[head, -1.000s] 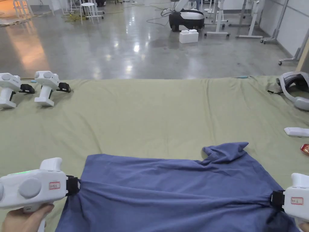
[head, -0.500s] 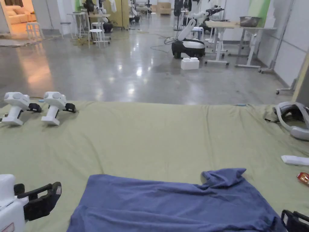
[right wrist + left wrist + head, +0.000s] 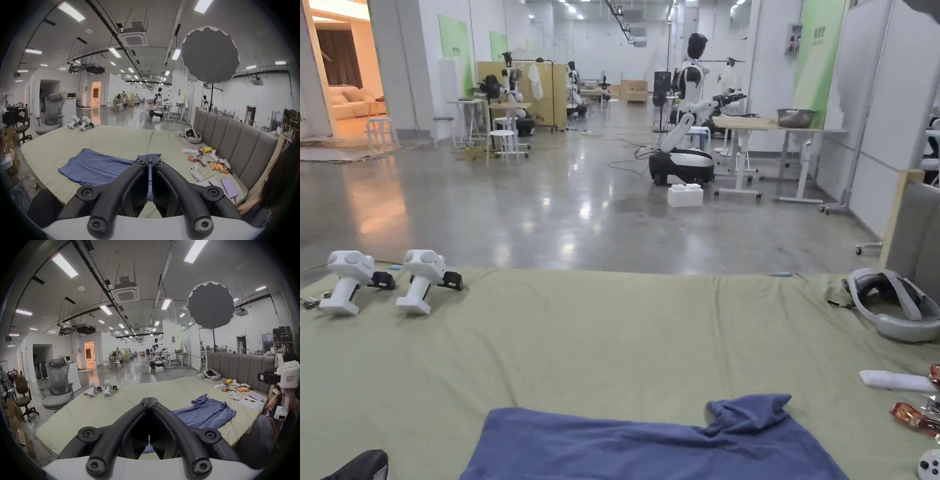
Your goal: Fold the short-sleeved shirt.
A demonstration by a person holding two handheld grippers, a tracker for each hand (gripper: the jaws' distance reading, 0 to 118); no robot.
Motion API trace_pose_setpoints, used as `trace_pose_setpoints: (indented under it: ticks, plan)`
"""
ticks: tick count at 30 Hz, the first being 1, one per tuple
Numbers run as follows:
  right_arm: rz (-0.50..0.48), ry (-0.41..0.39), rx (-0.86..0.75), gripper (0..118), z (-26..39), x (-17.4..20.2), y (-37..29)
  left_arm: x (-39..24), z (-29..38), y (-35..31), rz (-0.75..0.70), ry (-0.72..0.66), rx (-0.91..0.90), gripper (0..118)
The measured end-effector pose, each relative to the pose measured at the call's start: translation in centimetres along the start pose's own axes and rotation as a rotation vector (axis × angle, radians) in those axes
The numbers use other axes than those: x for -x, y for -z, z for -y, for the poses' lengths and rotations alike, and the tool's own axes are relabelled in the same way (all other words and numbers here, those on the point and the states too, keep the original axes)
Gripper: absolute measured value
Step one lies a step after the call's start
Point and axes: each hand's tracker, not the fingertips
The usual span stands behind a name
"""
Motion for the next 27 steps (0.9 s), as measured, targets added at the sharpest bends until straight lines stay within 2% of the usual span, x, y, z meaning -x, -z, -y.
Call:
trace_pose_setpoints:
  ticks: [2,8,11,12,13,14,15,17,21,23,25,27]
  plan:
    - [-0.034,0.013,0.023,4,-0.1,-0.6,0.4,0.1,0.3,-0.3,-0.015,-0.012,-0.005,1]
    - [-0.05,0.031,0.009,4,0.2,-0.8,0.8,1.2,0.6,0.7,-0.001,-0.063,0.037,1]
    - [-0.068,0.061,0.032,4,0.7,-1.1,1.3,2.3,2.1,3.8,0.057,-0.14,0.193,1]
    - [-0.074,0.066,0.042,4,1.0,-1.1,1.6,2.5,2.9,4.6,0.056,-0.165,0.207,6]
    - [-0.082,0.073,0.06,4,1.4,-1.1,1.7,3.2,4.1,6.0,0.058,-0.216,0.234,34]
    - [-0.095,0.078,0.081,4,1.8,-1.2,2.0,4.1,5.6,7.6,0.078,-0.276,0.267,76]
    - [-0.099,0.082,0.092,4,2.2,-1.2,2.1,4.9,7.2,9.4,0.127,-0.325,0.345,92]
    - [-0.117,0.092,0.137,4,3.1,-1.1,2.3,6.2,10.8,13.3,0.112,-0.443,0.454,90]
    - [-0.106,0.099,0.232,4,5.1,-1.4,3.0,7.3,18.0,20.1,-0.013,-0.408,0.65,89]
    - [-0.095,0.107,0.277,4,6.0,-2.0,3.4,8.1,21.4,23.3,0.003,-0.458,0.73,87]
    - [-0.08,0.119,0.313,4,6.8,-2.5,3.7,8.4,23.3,24.8,-0.022,-0.474,0.715,79]
    - [-0.06,0.138,0.35,4,7.6,-3.1,4.1,8.7,25.0,26.9,-0.097,-0.481,0.783,67]
